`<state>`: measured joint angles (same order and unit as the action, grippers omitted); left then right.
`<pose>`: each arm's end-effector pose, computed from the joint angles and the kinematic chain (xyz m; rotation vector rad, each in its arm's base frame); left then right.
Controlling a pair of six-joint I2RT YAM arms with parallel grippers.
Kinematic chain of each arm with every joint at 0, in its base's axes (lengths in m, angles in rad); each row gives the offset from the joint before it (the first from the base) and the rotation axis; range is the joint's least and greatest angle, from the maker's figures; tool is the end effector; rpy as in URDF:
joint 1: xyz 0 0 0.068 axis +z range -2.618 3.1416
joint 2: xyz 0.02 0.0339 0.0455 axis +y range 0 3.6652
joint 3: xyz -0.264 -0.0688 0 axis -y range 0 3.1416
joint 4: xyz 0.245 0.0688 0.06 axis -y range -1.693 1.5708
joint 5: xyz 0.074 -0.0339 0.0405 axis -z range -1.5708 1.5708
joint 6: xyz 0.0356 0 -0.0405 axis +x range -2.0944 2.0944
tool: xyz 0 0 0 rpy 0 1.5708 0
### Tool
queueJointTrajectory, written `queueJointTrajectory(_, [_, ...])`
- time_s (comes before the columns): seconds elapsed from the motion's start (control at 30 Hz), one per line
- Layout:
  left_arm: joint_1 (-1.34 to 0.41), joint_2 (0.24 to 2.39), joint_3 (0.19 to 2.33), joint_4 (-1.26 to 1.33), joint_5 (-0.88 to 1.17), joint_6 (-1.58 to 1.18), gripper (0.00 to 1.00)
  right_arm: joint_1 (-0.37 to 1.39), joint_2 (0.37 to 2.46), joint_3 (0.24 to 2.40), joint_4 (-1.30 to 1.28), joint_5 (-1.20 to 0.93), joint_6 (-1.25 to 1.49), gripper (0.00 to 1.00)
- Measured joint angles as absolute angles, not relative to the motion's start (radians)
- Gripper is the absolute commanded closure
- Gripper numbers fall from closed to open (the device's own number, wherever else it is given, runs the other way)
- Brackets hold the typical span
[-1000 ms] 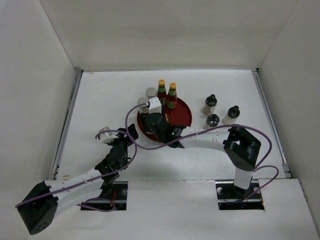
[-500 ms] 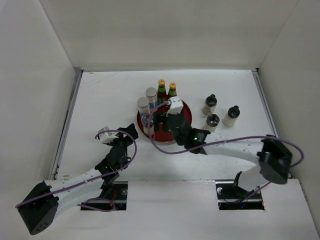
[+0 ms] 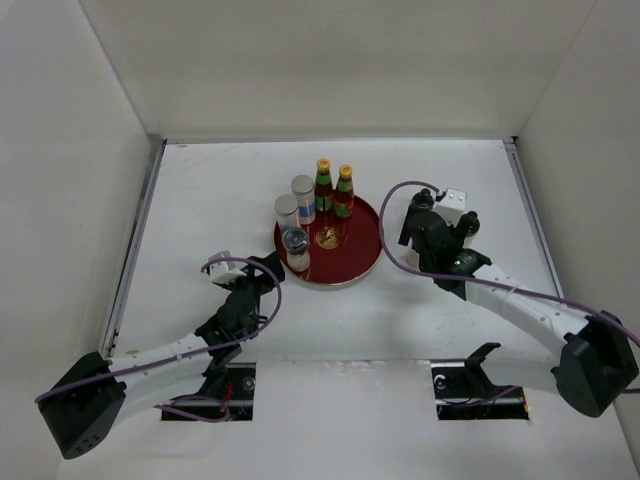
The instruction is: Organize the condiment bottles
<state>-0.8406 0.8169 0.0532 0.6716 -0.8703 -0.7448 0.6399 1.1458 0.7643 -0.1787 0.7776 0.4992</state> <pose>0.1232 -0.0968 0.1709 -0.5715 1.5509 -0.4918 0.2115 0.1263 0.2657 0.2978 1.9374 -0.0892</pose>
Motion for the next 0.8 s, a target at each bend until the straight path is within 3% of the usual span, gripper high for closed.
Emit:
queueJointTrajectory(0.23, [-0.841,0.842,0.054,0.685,-0.86,-0.741,0.26,0.575,1.276,0.751,-0.229,0.709,0.51,0.08])
queueJointTrajectory(0.3, [-0.841,0.849,0.054,0.688,-0.86,-0.74,0.26,0.566,1.296,0.751,-0.217,0.694,0.509,0.12])
queueJointTrajectory(0.47, [-0.841,0.854,0.054,0.691,-0.859,-0.739,0.26,0.538,1.329,0.751,-0.177,0.678,0.496,0.36])
queueJointTrajectory(0.63, [-0.841,0.855,0.054,0.693,-0.859,-0.738,0.26,0.559,1.317,0.751,-0.174,0.696,0.475,0.43])
queueJointTrajectory(0.8, [-0.841,0.873,0.054,0.702,-0.858,-0.736,0.26,0.688,1.277,0.808,-0.18,0.72,0.436,0.45])
